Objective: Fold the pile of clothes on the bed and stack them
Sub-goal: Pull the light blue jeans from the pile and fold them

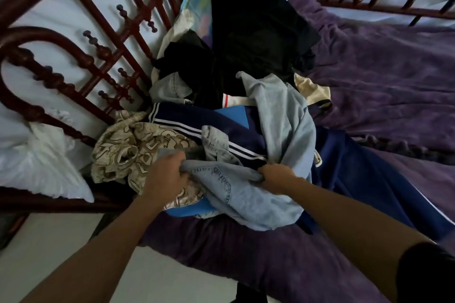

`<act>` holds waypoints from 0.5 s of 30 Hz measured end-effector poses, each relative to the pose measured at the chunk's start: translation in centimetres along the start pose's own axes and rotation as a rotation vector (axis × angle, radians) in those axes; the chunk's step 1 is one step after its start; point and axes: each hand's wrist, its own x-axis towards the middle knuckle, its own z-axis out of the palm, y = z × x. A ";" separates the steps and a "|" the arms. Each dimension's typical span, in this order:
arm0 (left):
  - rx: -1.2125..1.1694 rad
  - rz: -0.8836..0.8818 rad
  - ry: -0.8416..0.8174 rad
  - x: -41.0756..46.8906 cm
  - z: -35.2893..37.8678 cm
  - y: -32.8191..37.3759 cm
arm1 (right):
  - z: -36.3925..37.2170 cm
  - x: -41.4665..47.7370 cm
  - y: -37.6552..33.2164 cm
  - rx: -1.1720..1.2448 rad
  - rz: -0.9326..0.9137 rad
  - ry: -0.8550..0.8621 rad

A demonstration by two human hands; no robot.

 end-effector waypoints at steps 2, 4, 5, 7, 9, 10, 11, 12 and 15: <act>-0.062 -0.017 -0.030 2.3 -1.2 -1.1 | 0.1 -1.4 1.2 0.205 0.079 0.153; -0.191 -0.052 -0.127 5.0 -2.7 -1.2 | -1.0 -3.3 4.1 0.263 0.183 0.318; -0.268 -0.036 -0.190 6.5 -3.3 -0.5 | -1.9 -4.3 5.8 0.261 0.244 0.369; -0.383 0.070 -0.288 9.0 -4.2 1.9 | -3.6 -6.4 8.8 0.301 0.359 0.423; -0.364 0.196 -0.332 10.8 -4.7 4.9 | -4.2 -8.4 10.5 0.310 0.431 0.441; -0.315 0.243 -0.353 11.5 -4.7 6.1 | -4.1 -9.4 10.9 0.282 0.456 0.395; -0.248 0.277 -0.376 11.8 -4.5 6.9 | -3.5 -10.2 11.1 0.249 0.461 0.295; -0.159 0.307 -0.397 11.8 -4.1 7.1 | -2.5 -10.9 10.9 0.233 0.449 0.149; 0.148 0.316 -0.379 9.4 -1.7 5.2 | 0.2 -10.2 8.7 0.263 0.388 -0.254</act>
